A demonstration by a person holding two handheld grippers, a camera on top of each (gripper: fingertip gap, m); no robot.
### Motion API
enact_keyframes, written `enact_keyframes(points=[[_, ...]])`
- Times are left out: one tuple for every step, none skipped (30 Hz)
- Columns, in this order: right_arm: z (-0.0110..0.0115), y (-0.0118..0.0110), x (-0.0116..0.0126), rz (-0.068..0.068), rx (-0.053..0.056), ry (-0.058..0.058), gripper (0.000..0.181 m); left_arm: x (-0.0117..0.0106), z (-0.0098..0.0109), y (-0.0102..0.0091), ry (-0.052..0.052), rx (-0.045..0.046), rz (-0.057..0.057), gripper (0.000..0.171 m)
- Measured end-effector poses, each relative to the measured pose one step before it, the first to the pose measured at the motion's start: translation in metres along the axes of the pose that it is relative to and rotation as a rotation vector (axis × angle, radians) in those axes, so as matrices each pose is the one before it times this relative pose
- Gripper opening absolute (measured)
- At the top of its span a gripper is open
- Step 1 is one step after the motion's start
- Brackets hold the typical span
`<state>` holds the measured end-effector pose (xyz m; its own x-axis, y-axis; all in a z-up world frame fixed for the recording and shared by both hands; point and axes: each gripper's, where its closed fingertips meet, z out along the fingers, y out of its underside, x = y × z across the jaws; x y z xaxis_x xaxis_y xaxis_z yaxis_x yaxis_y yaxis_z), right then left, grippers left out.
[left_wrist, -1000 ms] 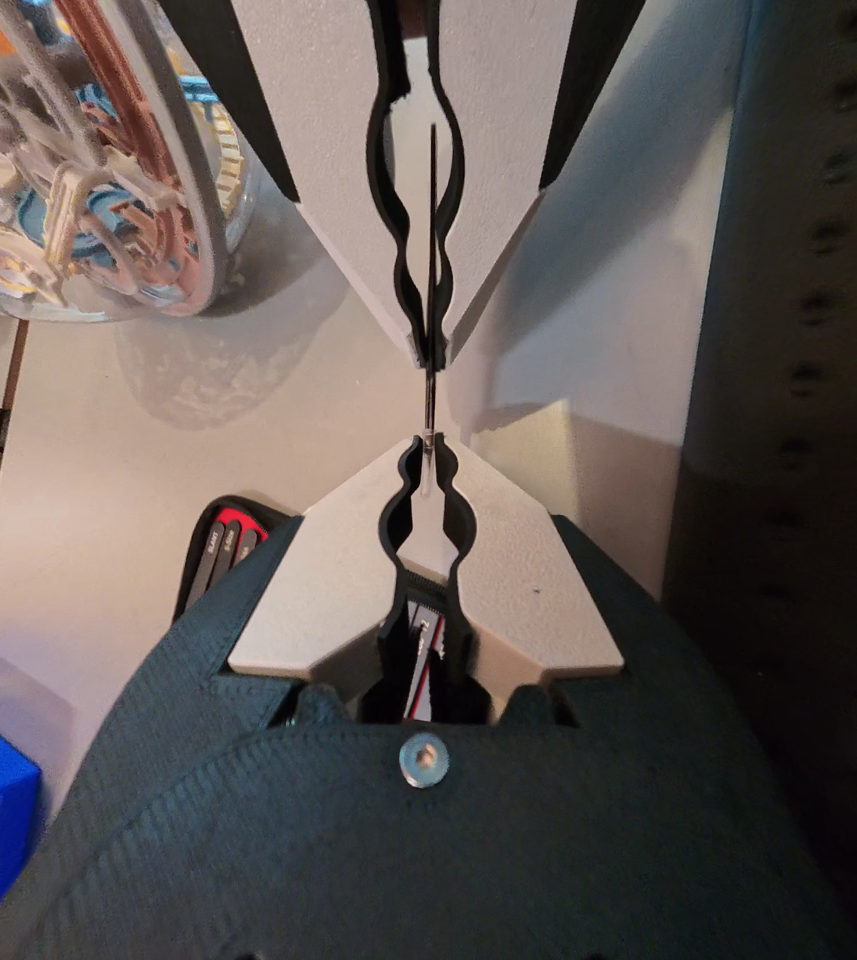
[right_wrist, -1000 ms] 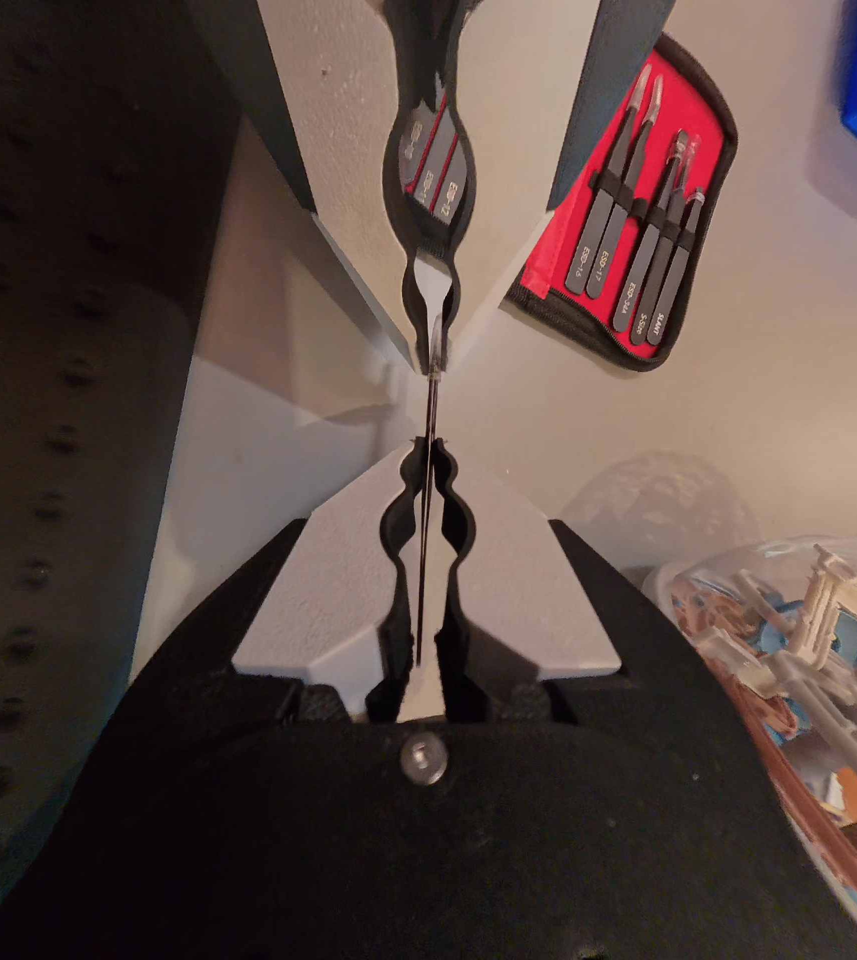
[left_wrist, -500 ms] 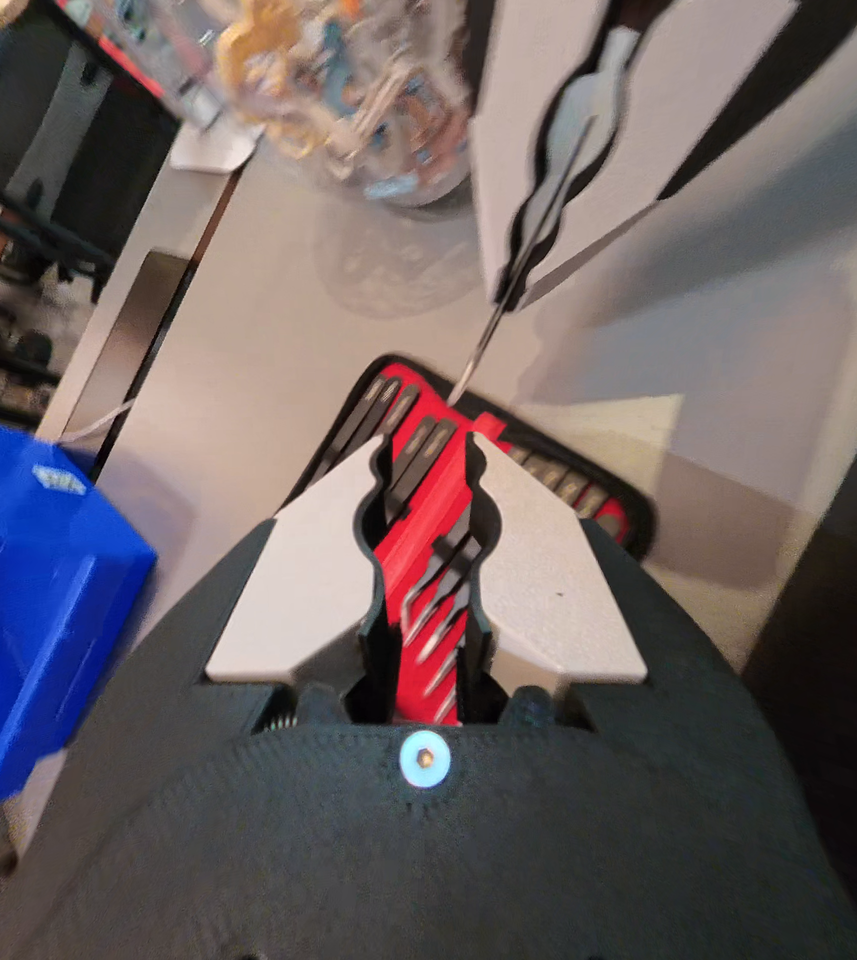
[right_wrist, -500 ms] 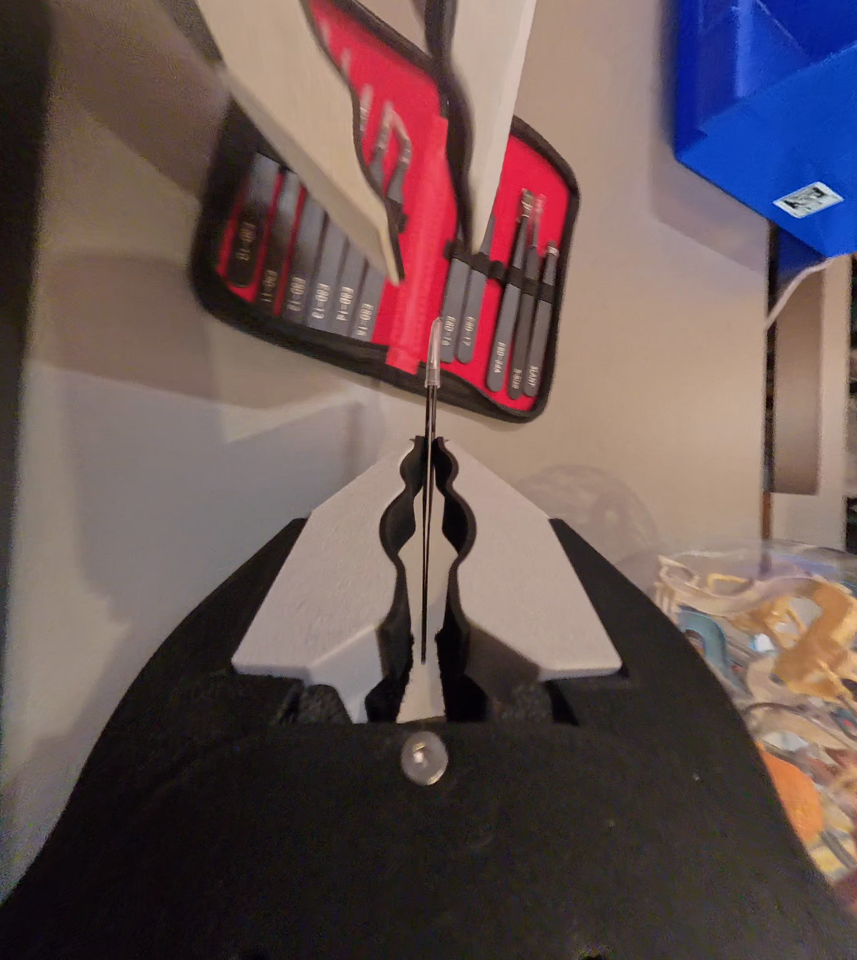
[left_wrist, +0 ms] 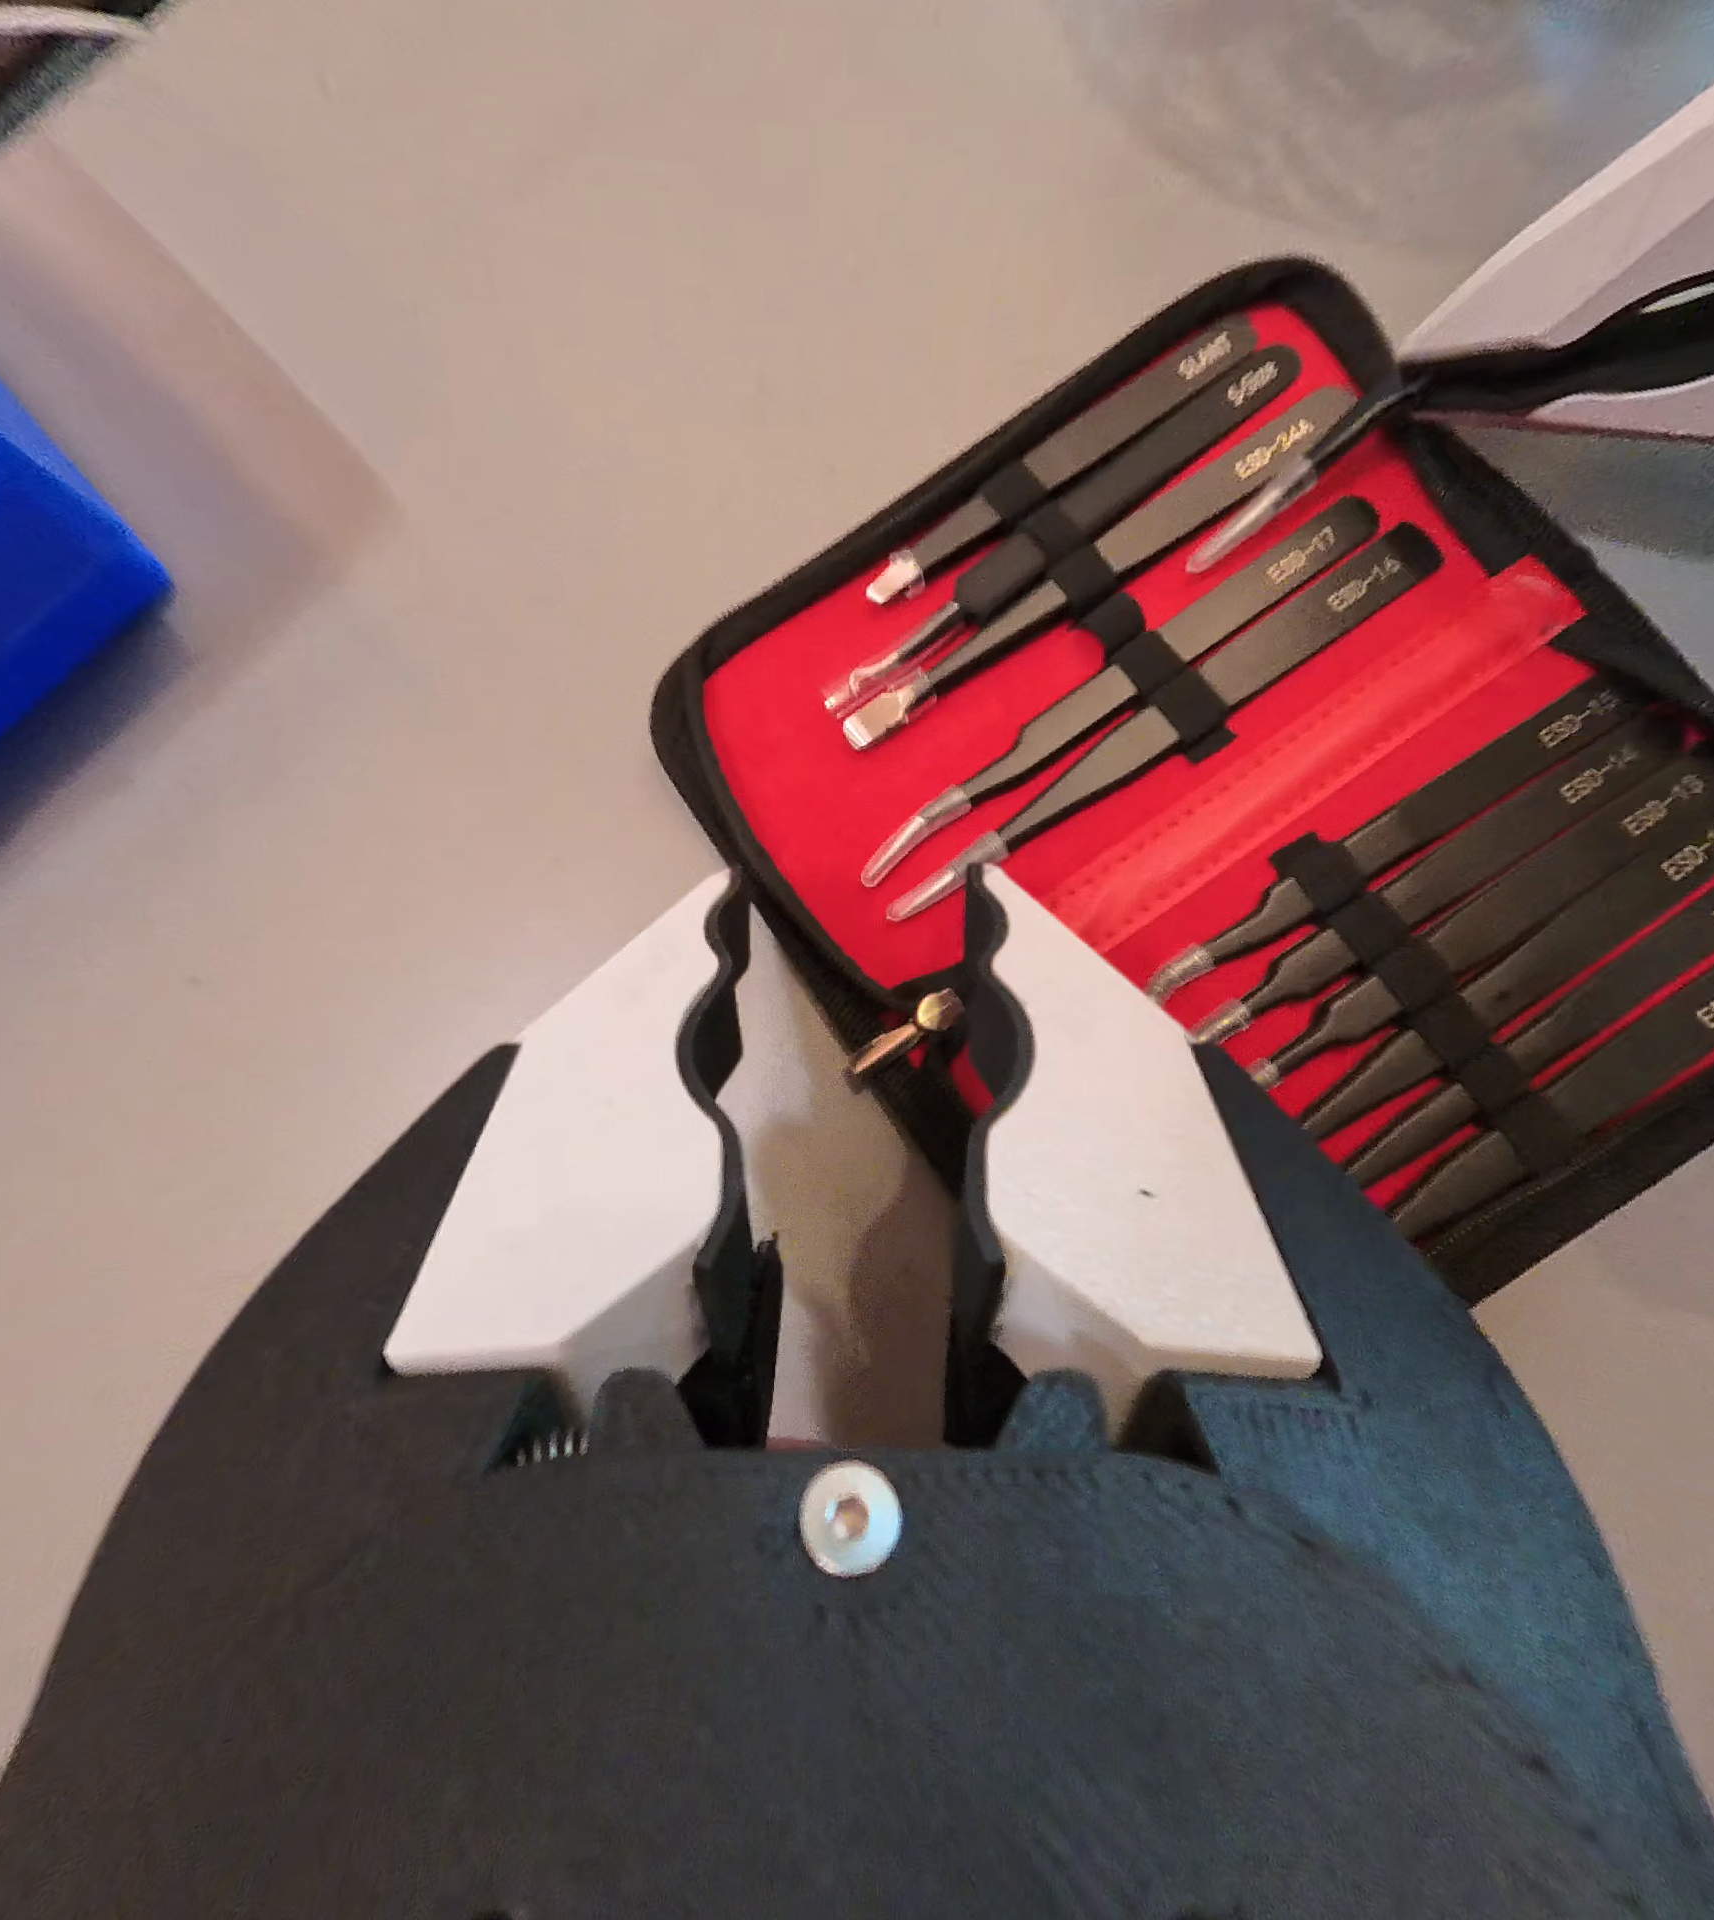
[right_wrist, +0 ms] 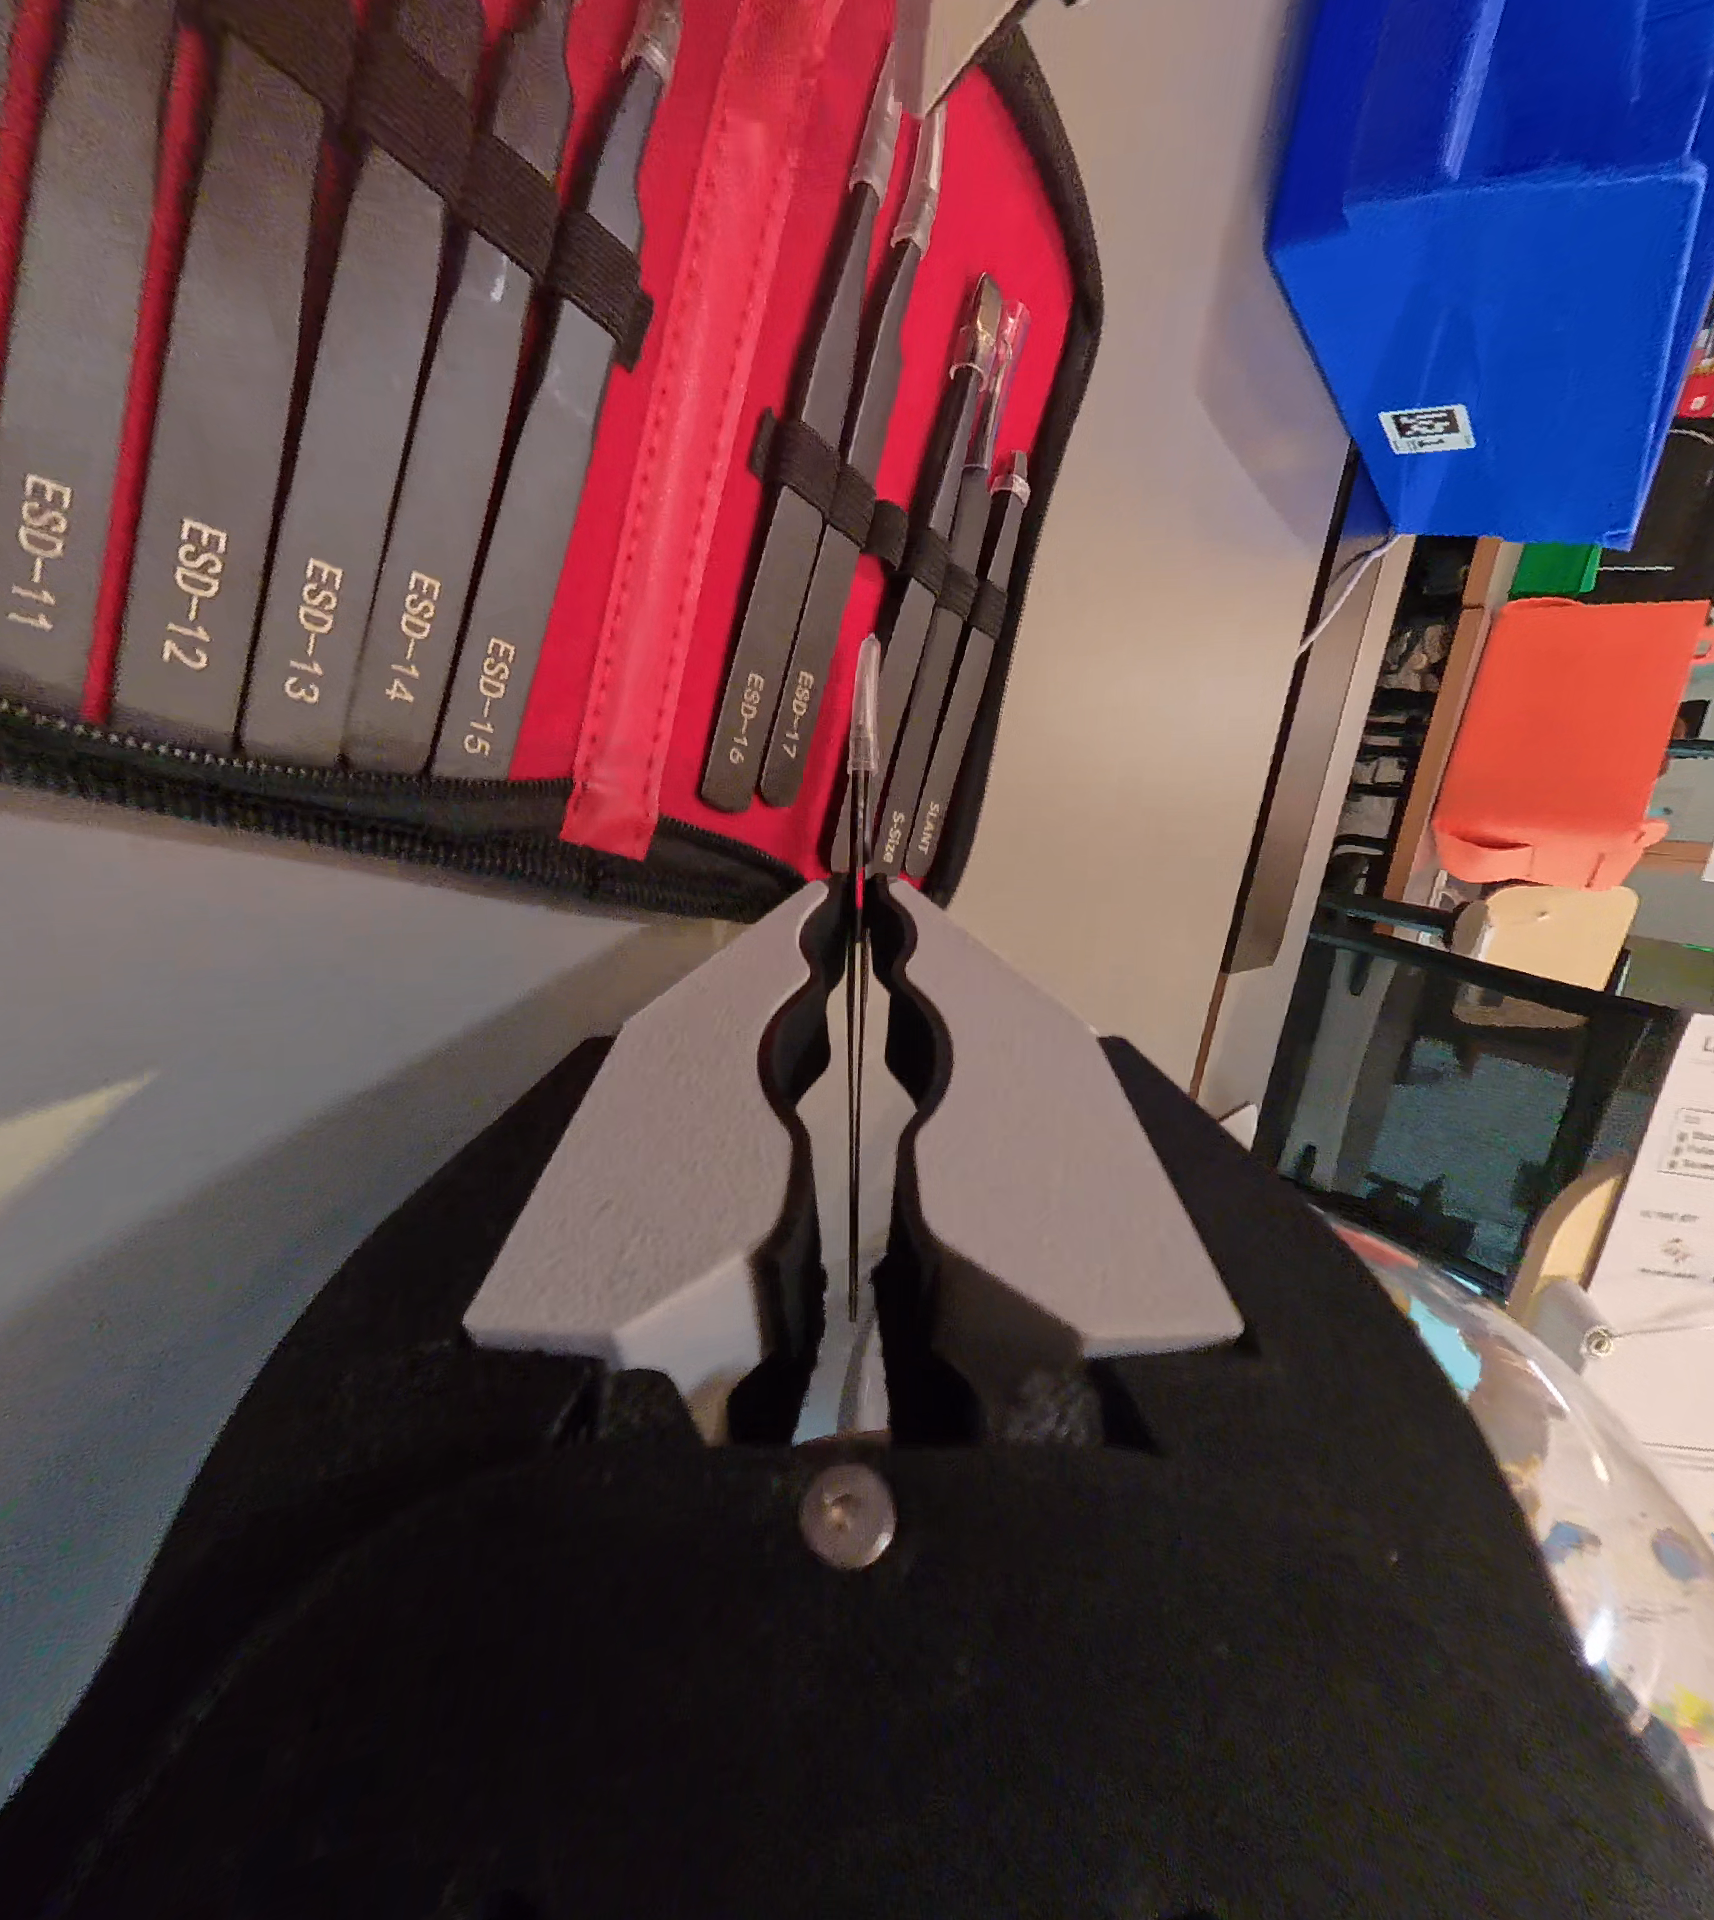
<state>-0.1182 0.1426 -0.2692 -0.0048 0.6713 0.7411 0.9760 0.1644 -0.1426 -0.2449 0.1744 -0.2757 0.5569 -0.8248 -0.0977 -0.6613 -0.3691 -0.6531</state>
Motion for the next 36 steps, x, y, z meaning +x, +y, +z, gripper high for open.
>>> enact_keyframes(points=[[0.00203, -0.00101, -0.00085, -0.0067, -0.0038, 0.0013, 0.0, 0.00167, 0.00337, 0.00286, 0.0176, -0.00772, -0.009, 0.039], [0.00213, -0.00069, -0.00097, -0.0101, -0.004, 0.0023, 0.0, 0.0011, 0.001, -0.00104, 0.0173, 0.01491, -0.0194, 0.036], [0.00181, -0.00129, -0.00069, -0.0099, -0.0001, 0.0051, 0.0, -0.00036, 0.0001, 0.00032, 0.0061, 0.00503, -0.0085, 0.036], [0.00166, -0.00128, -0.00009, -0.0059, 0.001, 0.0068, 0.0, 0.00032, 0.0001, -0.00001, 0.0068, 0.00636, -0.0026, 0.035], [0.00154, -0.00097, 0.00027, -0.0012, -0.0003, 0.0042, 0.0, 0.00069, 0.00045, 0.00003, 0.0077, 0.00419, -0.0096, 0.034], [0.0011, -0.0016, 0.00028, 0.001, 0.0046, 0.0025, 0.0, 0.00022, 0.00036, -0.00004, 0.0023, 0.004, -0.0068, 0.034], [0.00094, -0.00199, 0.00029, 0.0012, 0.0056, 0.0026, 0.0, 0.00021, 0.00005, 0.00001, -0.0002, 0.00335, 0.004, 0.034], [0.00127, -0.0012, 0.00012, -0.0012, -0.0011, 0.004, 0.0, 0.0002, 0.00006, -0.00004, -0.0013, 0.00179, 0.0013, 0.033], [0.00144, -0.00119, 0.00022, -0.0016, -0.0022, 0.0042, 0.0, 0.0002, 0.00016, -0.00005, -0.0008, 0.00263, -0.0016, 0.033], [0.00139, -0.00141, 0.00031, 0.0035, -0.0007, 0.0027, 0.0, 0.00062, 0.00017, -0.00004, 0.0014, 0.00435, -0.0005, 0.032], [0.00151, -0.00135, 0.00053, 0.0081, -0.0009, 0.0012, 0.0, 0.00001, 0.00004, 0.00008, -0.0004, 0.00479, -0.0029, 0.032], [0.00148, -0.00143, 0.00061, 0.0069, -0.0005, 0.0008, 0.0, 0.0, -0.00006, 0.0, 0.0003, 0.00546, -0.0042, 0.032], [0.0014, -0.00157, 0.0008, 0.0026, -0.001, 0.0014, 0.0, 0.00005, 0.00003, 0.00004, 0.0, 0.00531, -0.0017, 0.032], [0.00125, -0.002, 0.00063, 0.0016, -0.0018, -0.0009, 0.0, 0.00007, 0.00005, -0.00003, 0.0005, 0.00388, -0.0017, 0.032], [0.00101, -0.00341, 0.00063, 0.001, 0.0024, -0.0027, 0.0, 0.00005, 0.00015, 0.00002, 0.0004, 0.00171, -0.0014, 0.032], [0.00113, -0.00411, 0.00055, -0.0018, 0.0024, -0.0017, 0.0, -0.00004, 0.00001, -0.00008, 0.0002, 0.00096, 0.0002, 0.032], [0.00122, -0.00451, 0.00069, -0.0031, 0.0005, -0.0009, 0.0, 0.00005, 0.00014, -0.00007, 0.0, 0.001, -0.0008, 0.032], [0.00133, -0.00469, 0.00081, 0.0008, 0.0012, -0.0012, 0.0, 0.00022, 0.00022, -0.00005, 0.0006, 0.00162, -0.0006, 0.032], [0.00215, -0.00443, 0.00109, 0.0036, 0.0027, 0.0002, 0.0, 0.00254, 0.00061, -0.00047, 0.0128, 0.00578, -0.0011, 0.027], [0.00276, -0.00419, 0.00134, 0.0042, 0.002, 0.0012, 0.0, 0.00046, 0.00061, -0.00062, -0.002, 0.00613, 0.0029, 0.026], [0.00257, -0.00286, 0.00114, 0.0066, -0.0022, -0.0032, 0.0, -0.0002, 0.00001, 0.00004, -0.0031, 0.00122, 0.0035, 0.026], [0.00142, -0.00075, 0.00054, 0.0103, -0.0064, -0.016, 0.0, -0.00055, -0.00009, -0.00002, -0.002, 0.00155, -0.0006, 0.026], [-0.00039, 0.00057, -0.00005, 0.0198, -0.0054, -0.0289, 0.0, -0.00016, 0.00004, -0.00017, 0.003, 0.00396, -0.0029, 0.026], [-0.00166, 0.00094, -0.00049, 0.0216, 0.0059, -0.0267, 0.0, -0.00021, 0.00002, -0.00005, 0.0012, 0.0044, -0.0022, 0.026], [-0.00213, 0.00234, -0.00095, 0.0123, 0.0103, -0.0174, 0.0, -0.00018, -0.00011, 0.00004, -0.0035, 0.00269, 0.0011, 0.027], [-0.00254, 0.00465, -0.0013, 0.0066, -0.0009, -0.0119, 0.002, 0.0, 0.0, 0.00005, -0.0047, 0.00111, 0.0026, 0.027], [-0.00351, 0.00362, -0.00144, -0.0022, 0.0039, -0.0079, 0.002, 0.00003, 0.00005, -0.00002, -0.0013, 0.00148, 0.0006, 0.027], [-0.00494, 0.00134, -0.00112, -0.0035, 0.0188, -0.0063, 0.004, -0.00004, -0.00006, -0.00004, 0.0019, 0.00138, -0.0013, 0.027], [-0.0058, 0.00258, -0.00081, 0.0165, 0.0121, -0.0126, 0.013, -0.00011, 0.00005, 0.00004, 0.0024, 0.00078, -0.0015, 0.027], [-0.00564, 0.00248, -0.00148, 0.0325, 0.0132, -0.0258, 0.02, 0.00002, -0.00008, 0.00005, 0.0011, 0.00049, 0.0003, 0.027], [-0.00477, 0.00103, -0.00124, 0.0273, 0.023, -0.0242, 0.02, -0.00001, 0.00008, -0.00009, 0.0002, 0.00024, 0.0014, 0.027], [-0.00357, 0.00316, 0.00062, 0.0196, 0.0076, -0.011, 0.019, -0.00003, 0.00007, 0.0, 0.0005, -0.00096, -0.0002, 0.027], [-0.00329, 0.00526, 0.00112, 0.03, -0.0038, -0.0127, 0.02, 0.00002, -0.00009, -0.00001, -0.0006, -0.0006, 0.0004, 0.027], [-0.00391, 0.00503, -0.0004, 0.0462, 0.005, -0.0258, 0.014, 0.0, -0.00005, 0.00002, -0.0012, 0.00042, 0.0001, 0.027], [-0.00332, 0.00509, 0.00106, 0.0447, 0.0102, -0.0142, 0.008, -0.00002, -0.00002, 0.00004, -0.0006, 0.0016, -0.0002, 0.027], [-0.0018, 0.00673, 0.00505, 0.0301, 0.0008, 0.0173, 0.007, 0.00001, 0.00006, 0.00005, 0.0009, 0.00229, -0.0016, 0.027]])
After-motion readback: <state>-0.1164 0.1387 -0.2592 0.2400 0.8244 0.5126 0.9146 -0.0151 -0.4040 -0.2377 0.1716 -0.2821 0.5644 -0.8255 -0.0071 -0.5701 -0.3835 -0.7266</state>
